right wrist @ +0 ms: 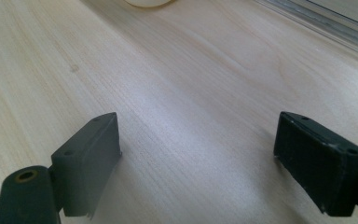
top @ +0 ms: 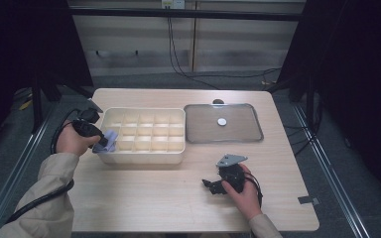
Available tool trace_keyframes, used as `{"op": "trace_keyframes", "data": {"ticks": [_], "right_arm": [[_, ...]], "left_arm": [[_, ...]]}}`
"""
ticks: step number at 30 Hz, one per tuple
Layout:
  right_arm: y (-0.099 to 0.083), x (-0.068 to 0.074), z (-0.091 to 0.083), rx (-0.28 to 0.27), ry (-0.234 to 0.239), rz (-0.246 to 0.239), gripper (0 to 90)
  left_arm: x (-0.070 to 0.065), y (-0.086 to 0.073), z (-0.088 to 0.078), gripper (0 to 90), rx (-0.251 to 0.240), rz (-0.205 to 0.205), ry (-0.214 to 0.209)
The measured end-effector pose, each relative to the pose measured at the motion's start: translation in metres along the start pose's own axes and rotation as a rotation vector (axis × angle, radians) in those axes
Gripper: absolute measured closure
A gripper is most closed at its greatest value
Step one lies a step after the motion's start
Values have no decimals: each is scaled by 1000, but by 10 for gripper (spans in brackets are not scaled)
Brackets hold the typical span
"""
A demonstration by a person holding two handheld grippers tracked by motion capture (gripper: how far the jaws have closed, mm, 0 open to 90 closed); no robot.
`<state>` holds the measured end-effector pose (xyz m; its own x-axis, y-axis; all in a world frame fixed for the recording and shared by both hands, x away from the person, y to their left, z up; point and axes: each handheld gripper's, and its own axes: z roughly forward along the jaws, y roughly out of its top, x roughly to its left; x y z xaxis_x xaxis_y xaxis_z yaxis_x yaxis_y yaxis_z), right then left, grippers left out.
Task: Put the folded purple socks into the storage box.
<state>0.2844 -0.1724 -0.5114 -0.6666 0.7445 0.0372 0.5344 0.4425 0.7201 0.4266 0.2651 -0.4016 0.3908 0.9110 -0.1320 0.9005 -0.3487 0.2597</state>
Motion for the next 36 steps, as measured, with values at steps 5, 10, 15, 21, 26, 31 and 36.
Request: {"op": "trace_keyframes", "data": {"ticks": [5, 10, 15, 21, 26, 31, 36], "right_arm": [[0, 0, 0, 0, 1, -1, 138], [0, 0, 0, -3, 2, -4, 139], [0, 0, 0, -3, 2, -4, 139], [0, 0, 0, -3, 2, -5, 138], [0, 0, 0, -2, 3, -7, 139], [0, 0, 0, 1, 2, -5, 139], [0, 0, 1, -3, 5, -14, 138]], "left_arm": [[-2, -1, 4, 777, 6, 7, 15], [-2, 0, 7, 782, 22, 5, 19], [-2, 1, 10, 784, 39, 9, 29], [-1, 0, 16, 787, 41, 4, 33], [-1, -1, 22, 789, 55, -5, 35], [-1, -1, 27, 790, 63, -1, 38], [-1, -2, 30, 791, 66, 0, 40]]}}
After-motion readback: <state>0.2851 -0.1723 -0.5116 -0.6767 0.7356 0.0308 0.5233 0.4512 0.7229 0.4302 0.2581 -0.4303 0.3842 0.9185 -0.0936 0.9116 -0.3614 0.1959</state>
